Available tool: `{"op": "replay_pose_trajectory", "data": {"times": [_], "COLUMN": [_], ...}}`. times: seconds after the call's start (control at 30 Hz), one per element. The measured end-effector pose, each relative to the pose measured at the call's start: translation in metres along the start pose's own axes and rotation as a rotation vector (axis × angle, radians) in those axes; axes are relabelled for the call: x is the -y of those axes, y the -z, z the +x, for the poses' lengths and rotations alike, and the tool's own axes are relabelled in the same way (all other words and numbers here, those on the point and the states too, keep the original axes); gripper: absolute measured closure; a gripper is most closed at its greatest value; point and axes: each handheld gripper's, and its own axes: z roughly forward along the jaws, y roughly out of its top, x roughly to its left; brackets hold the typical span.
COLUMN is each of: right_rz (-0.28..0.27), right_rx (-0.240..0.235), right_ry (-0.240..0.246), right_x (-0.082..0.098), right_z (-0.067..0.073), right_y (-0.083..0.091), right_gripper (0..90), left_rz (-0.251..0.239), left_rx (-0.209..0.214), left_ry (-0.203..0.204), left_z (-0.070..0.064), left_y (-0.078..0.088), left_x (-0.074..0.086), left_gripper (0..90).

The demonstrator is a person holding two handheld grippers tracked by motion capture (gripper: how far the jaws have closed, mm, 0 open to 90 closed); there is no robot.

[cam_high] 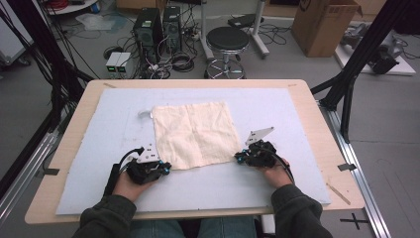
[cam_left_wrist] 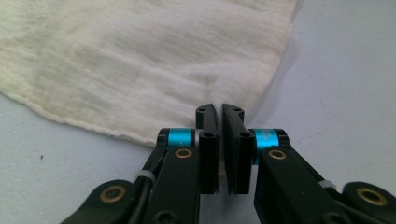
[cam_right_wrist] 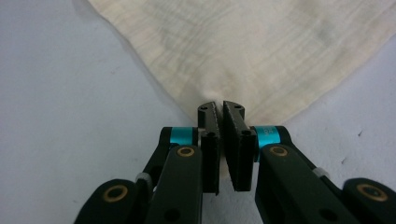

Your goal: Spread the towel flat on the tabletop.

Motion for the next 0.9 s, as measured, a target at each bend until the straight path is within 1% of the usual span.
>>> {"op": "replay_pose_trajectory", "data": {"times": [0.07,0.17,0.27,0.37,0.4,0.43,0.5,0.57,0.6,0.63,0.67,0.7,0.73,0.9], "right_rz": [0.005,0.007,0.013,0.005,0.01,0.01,0.011,0.012,0.006,0.006,0.002,0.002,0.002,0.004], "right_rx": [-0.006,-0.013,-0.02,-0.033,-0.039,-0.039,-0.053,-0.053,-0.063,-0.063,-0.072,-0.072,-0.076,-0.088], "right_ry": [-0.007,-0.001,0.009,0.002,0.015,0.015,0.024,0.025,0.023,0.023,0.026,0.026,0.032,0.033], "right_x": [0.0,0.001,0.004,0.006,0.007,0.007,0.008,0.008,0.008,0.008,0.008,0.008,0.008,0.007], "right_z": [0.0,0.001,0.007,0.011,0.017,0.017,0.023,0.025,0.027,0.027,0.031,0.031,0.034,0.039], "right_y": [0.001,0.003,0.007,0.009,0.01,0.01,0.01,0.01,0.01,0.01,0.011,0.011,0.01,0.009], "right_gripper": [86.0,86.2,86.2,86.2,86.2,86.2,86.2,86.2,86.2,86.2,86.2,86.2,86.2,86.1], "left_rz": [-0.001,0.004,0.008,0.009,0.006,0.006,0.003,0.002,0.001,-0.004,-0.006,-0.008,-0.01,-0.019], "left_rx": [0.001,0.005,0.006,0.006,0.009,0.009,0.009,0.01,0.01,0.01,0.009,0.009,0.013,0.008], "left_ry": [0.005,0.007,0.012,0.013,0.018,0.018,0.016,0.015,0.016,0.019,0.019,0.02,0.021,0.024], "left_z": [0.001,0.002,0.005,0.006,0.007,0.007,0.007,0.007,0.007,0.007,0.006,0.006,0.006,0.005], "left_y": [0.001,0.003,0.008,0.012,0.015,0.015,0.018,0.021,0.022,0.024,0.025,0.027,0.028,0.034], "left_x": [0.0,0.0,0.003,0.005,0.006,0.006,0.007,0.009,0.009,0.01,0.011,0.011,0.012,0.016], "left_gripper": [86.1,86.3,86.3,86.3,86.2,86.3,86.3,86.3,86.3,86.3,86.3,86.3,86.3,86.2]}}
